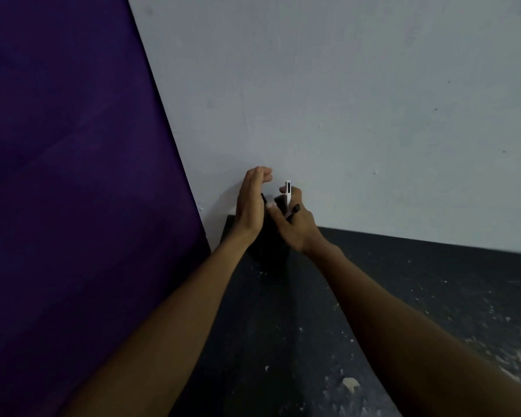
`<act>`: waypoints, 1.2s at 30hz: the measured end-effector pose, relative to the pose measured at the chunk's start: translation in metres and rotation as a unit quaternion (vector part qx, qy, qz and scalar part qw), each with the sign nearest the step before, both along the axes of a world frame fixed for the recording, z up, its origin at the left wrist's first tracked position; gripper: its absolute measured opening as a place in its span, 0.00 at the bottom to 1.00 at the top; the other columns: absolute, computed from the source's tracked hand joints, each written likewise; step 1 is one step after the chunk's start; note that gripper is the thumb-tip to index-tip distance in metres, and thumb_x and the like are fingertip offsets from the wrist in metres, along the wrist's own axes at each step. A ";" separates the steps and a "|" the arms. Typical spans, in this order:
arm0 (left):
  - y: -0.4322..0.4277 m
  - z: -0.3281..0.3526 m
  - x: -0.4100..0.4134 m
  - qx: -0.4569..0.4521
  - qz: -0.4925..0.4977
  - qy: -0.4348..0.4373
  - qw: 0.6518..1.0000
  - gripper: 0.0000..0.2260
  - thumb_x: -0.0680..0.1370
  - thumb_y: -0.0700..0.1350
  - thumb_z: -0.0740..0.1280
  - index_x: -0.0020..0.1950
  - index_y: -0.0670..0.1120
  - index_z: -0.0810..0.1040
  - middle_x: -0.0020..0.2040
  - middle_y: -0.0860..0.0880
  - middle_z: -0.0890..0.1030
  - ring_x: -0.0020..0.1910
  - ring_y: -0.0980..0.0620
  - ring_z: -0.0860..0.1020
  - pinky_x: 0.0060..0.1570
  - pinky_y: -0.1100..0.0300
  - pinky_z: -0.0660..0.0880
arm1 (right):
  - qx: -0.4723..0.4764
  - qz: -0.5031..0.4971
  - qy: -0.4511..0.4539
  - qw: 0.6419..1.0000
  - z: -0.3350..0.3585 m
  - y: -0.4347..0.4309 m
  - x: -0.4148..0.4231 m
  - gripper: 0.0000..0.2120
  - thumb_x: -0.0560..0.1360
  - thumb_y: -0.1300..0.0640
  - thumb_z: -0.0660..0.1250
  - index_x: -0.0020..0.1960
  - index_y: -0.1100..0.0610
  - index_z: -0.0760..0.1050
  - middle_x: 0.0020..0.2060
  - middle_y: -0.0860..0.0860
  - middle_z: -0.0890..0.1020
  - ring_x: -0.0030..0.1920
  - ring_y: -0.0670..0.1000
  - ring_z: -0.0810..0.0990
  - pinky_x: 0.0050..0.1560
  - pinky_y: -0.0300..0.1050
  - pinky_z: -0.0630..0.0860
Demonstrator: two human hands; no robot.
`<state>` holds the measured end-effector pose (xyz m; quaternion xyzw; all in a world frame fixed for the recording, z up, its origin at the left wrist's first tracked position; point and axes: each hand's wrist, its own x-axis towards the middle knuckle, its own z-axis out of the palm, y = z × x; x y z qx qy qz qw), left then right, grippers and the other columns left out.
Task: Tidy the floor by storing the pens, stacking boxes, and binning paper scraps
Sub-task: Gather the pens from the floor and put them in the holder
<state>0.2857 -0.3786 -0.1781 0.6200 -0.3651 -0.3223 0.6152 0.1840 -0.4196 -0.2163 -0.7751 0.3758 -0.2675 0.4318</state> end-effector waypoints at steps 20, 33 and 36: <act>-0.005 -0.006 0.000 0.032 0.027 0.105 0.994 0.15 0.82 0.51 0.55 0.62 0.44 0.71 0.60 0.46 0.78 0.59 0.51 0.77 0.52 0.67 0.74 | 0.070 -0.026 0.226 0.971 0.008 -0.018 0.007 0.43 0.67 0.23 0.51 0.75 0.46 0.56 0.72 0.57 0.63 0.70 0.60 0.64 0.69 0.59 0.62; -0.004 -0.008 -0.009 0.067 0.151 0.105 0.981 0.17 0.82 0.54 0.52 0.54 0.44 0.74 0.51 0.45 0.81 0.50 0.50 0.78 0.48 0.59 0.74 | 0.188 -0.033 0.027 0.981 0.021 -0.011 0.010 0.35 0.75 0.29 0.47 0.66 0.55 0.66 0.61 0.57 0.71 0.61 0.56 0.73 0.62 0.54 0.70; -0.004 -0.008 -0.008 0.073 0.149 0.106 0.980 0.20 0.83 0.53 0.51 0.58 0.40 0.74 0.53 0.43 0.82 0.50 0.51 0.78 0.46 0.63 0.72 | 0.120 -0.041 0.150 0.981 0.007 -0.009 0.008 0.36 0.75 0.31 0.51 0.75 0.53 0.56 0.72 0.61 0.61 0.70 0.62 0.64 0.70 0.59 0.63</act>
